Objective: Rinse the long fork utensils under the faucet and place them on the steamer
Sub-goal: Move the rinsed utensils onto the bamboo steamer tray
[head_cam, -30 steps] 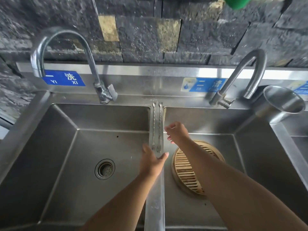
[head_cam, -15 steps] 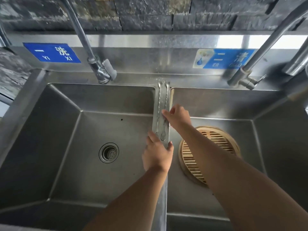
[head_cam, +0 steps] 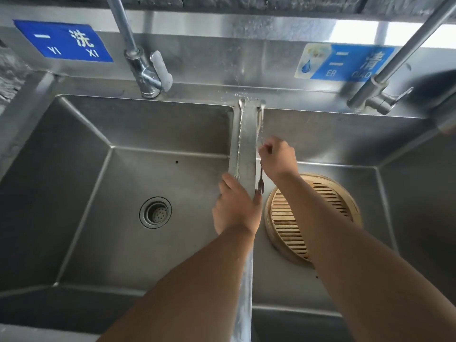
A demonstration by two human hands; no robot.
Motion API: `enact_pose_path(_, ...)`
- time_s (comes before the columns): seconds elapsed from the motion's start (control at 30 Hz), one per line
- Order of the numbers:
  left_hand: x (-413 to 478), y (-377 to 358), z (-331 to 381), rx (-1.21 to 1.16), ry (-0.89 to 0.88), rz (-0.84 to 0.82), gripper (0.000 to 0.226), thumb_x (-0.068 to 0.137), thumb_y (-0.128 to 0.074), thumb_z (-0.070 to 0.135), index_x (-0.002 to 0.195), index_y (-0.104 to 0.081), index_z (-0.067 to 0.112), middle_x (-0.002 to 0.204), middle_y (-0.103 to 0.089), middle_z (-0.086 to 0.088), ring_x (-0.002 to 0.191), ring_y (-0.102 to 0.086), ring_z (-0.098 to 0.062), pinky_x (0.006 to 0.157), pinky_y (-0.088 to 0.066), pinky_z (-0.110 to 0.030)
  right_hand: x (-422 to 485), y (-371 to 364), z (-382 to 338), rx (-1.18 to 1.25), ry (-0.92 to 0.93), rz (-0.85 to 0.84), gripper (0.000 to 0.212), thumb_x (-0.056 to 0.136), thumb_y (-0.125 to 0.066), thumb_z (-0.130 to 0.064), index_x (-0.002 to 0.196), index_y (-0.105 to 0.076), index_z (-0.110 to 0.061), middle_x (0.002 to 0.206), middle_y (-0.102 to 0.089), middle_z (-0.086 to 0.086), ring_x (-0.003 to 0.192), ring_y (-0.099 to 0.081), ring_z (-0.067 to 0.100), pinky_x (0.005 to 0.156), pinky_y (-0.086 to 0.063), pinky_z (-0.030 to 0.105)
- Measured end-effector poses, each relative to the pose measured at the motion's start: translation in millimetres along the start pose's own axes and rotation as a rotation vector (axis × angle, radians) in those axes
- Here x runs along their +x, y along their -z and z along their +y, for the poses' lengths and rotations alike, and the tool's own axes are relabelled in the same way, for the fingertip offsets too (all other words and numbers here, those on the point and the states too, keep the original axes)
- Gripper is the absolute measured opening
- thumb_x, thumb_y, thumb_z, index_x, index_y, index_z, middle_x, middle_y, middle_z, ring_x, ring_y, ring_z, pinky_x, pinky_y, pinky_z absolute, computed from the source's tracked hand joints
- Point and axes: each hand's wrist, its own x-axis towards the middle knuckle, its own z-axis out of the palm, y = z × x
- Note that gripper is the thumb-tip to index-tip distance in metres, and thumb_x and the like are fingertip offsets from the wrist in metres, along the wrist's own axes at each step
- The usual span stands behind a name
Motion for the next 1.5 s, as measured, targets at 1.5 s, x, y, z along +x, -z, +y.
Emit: enact_pose_path(1.5, 0.5, -7.2, 1.7, 0.116, 0.014, 0.15, 0.056, 0.08, -0.059, 0.059, 0.109, -0.047, 0.013, 0.107, -0.066, -0.011, 0.095, -0.063, -0.041, 0.081, -0.05, -0.046, -67.9, 6.6, 290.2, -0.371, -0.071, -0.219, 0.014, 0.098, -0.037, -0.018, 0.091, -0.048, -0.023, 0.067, -0.055, -0.002, 0.058, -0.053, 0.015, 0.044, -0.033, 0.026)
